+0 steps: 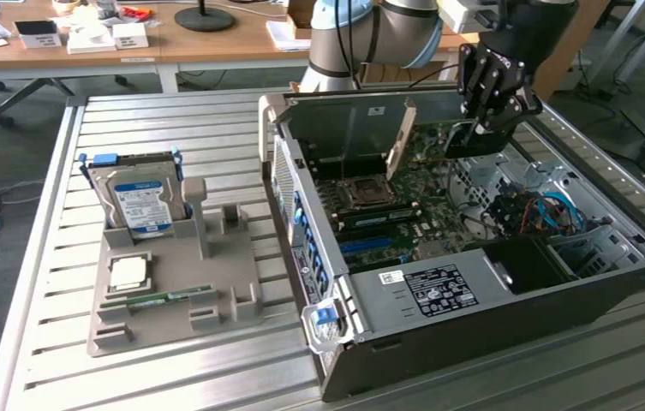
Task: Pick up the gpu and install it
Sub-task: 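Insert the gpu into the slot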
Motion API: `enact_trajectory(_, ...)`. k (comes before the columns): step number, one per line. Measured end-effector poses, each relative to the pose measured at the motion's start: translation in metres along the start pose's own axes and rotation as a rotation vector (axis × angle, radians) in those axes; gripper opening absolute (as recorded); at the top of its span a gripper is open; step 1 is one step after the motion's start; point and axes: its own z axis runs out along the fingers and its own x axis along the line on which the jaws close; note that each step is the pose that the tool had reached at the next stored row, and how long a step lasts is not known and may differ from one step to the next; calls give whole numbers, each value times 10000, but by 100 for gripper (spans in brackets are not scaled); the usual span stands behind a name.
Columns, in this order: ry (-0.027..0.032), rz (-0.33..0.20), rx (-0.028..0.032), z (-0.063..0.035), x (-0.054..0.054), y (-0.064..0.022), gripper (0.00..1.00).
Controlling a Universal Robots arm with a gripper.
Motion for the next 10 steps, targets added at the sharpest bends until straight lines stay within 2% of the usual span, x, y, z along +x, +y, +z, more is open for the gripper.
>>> enact_trajectory(10, 4, 21, 2, 21, 73, 57, 27)
